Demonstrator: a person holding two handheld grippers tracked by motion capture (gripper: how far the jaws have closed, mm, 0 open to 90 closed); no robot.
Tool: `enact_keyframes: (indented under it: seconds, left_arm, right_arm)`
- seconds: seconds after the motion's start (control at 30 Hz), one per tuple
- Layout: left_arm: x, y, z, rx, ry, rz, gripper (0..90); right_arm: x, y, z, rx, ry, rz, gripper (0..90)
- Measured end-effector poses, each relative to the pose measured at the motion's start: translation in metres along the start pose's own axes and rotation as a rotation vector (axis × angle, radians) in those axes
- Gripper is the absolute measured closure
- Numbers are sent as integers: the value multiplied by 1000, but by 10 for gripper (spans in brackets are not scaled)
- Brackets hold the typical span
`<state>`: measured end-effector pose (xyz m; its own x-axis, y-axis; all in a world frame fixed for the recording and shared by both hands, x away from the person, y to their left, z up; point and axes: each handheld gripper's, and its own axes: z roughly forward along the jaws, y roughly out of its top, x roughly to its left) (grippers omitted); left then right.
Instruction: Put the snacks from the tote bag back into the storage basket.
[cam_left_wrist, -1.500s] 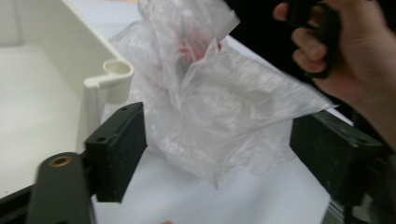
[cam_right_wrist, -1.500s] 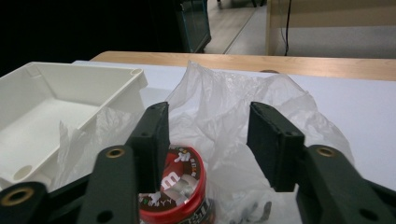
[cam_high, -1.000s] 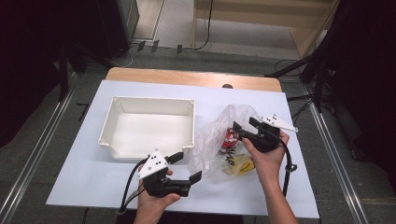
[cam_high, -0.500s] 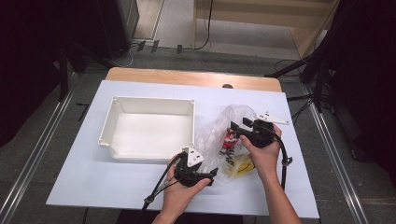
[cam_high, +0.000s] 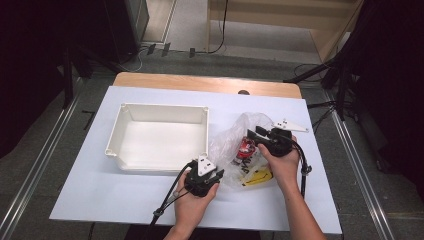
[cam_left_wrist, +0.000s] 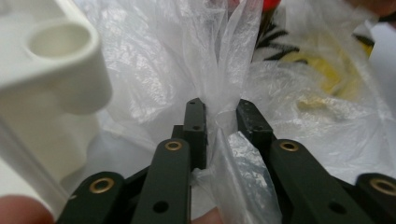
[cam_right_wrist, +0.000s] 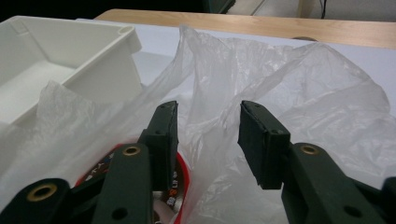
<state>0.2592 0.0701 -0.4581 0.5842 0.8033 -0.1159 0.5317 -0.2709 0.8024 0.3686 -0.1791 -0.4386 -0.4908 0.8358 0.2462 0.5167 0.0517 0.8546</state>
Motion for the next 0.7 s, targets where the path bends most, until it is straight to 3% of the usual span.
enact_keyframes:
  seconds: [0.07, 0.17, 0.27, 0.3, 0.4, 0.53, 0.7]
  left_arm:
    - [-1, 0, -1, -12, 10, -1, 793]
    - [-1, -1, 1, -27, 40, -10, 798]
    - [-2, -3, 7, 3, 53, -8, 798]
    - [-2, -6, 12, 41, 55, 2, 797]
    - [0, -8, 15, 68, 61, -20, 802]
    - [2, -10, 16, 109, 53, -27, 805]
    - [3, -15, 11, 105, 47, -18, 810]
  right_arm:
    - [-1, 0, 2, 7, -2, 5, 621]
    - [-9, -3, 9, 32, 4, 33, 742]
    - [-14, 0, 16, 72, 42, 37, 805]
    - [-15, 1, 18, 79, 42, 32, 819]
    - [-19, 3, 25, 107, 42, 40, 860]
    - [-25, -1, 34, 149, -7, 48, 900]
    - [-40, -13, 41, 198, -111, 84, 900]
